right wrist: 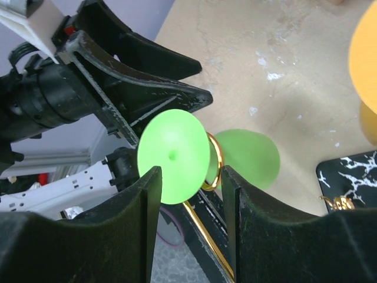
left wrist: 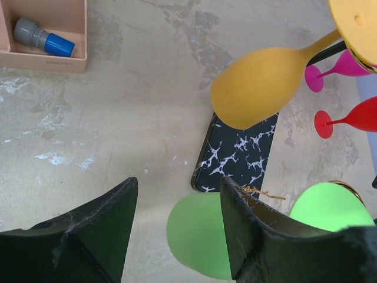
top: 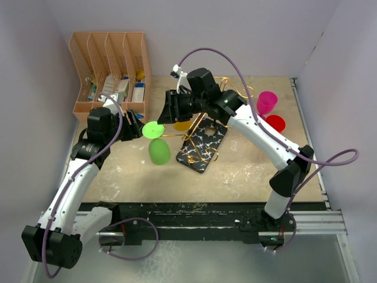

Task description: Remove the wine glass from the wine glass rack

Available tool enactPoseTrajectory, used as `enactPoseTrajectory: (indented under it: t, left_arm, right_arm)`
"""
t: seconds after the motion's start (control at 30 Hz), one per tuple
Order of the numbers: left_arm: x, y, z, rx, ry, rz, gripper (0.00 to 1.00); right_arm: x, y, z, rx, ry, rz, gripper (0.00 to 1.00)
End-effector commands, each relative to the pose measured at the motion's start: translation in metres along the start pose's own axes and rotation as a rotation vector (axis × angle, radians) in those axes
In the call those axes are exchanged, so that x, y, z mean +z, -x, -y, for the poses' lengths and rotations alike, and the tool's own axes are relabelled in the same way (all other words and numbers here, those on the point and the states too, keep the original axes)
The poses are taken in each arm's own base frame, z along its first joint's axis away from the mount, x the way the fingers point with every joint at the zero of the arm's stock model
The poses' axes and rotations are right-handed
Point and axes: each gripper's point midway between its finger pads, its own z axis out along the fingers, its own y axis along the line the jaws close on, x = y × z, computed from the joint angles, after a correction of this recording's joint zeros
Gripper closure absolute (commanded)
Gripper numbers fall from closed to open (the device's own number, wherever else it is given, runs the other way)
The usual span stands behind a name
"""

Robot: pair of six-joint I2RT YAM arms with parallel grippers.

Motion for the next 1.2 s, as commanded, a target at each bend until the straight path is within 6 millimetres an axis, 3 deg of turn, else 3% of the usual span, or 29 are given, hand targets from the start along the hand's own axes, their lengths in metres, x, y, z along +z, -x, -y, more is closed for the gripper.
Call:
enactPoseTrajectory:
  t: [0.0,0.23,0.97,1.17]
  left_arm:
    - [0.000,0.022,0.016,0.009,-0.054,0.061,0.39]
    - [0.007,0.025,0.019,0.005,-0.072,0.055,0.39]
    - [0.021,0.019,0.021,0.019,-0.088,-0.003,0.41]
    - [0.024,0.017,0.022,0.020,-0.091,-0.012,0.41]
  right_arm:
    - [-0.027,0.012,-0.008,-0.003,-0.044,0.061,0.52]
    - [-0.032,0.008,-0.007,0.009,-0.054,0.059,0.53]
    - [-0.016,0.011,-0.013,-0.002,-0.001,0.031,0.57]
    - [-0.012,0.008,-0.001,0.007,-0.052,0.021,0.57]
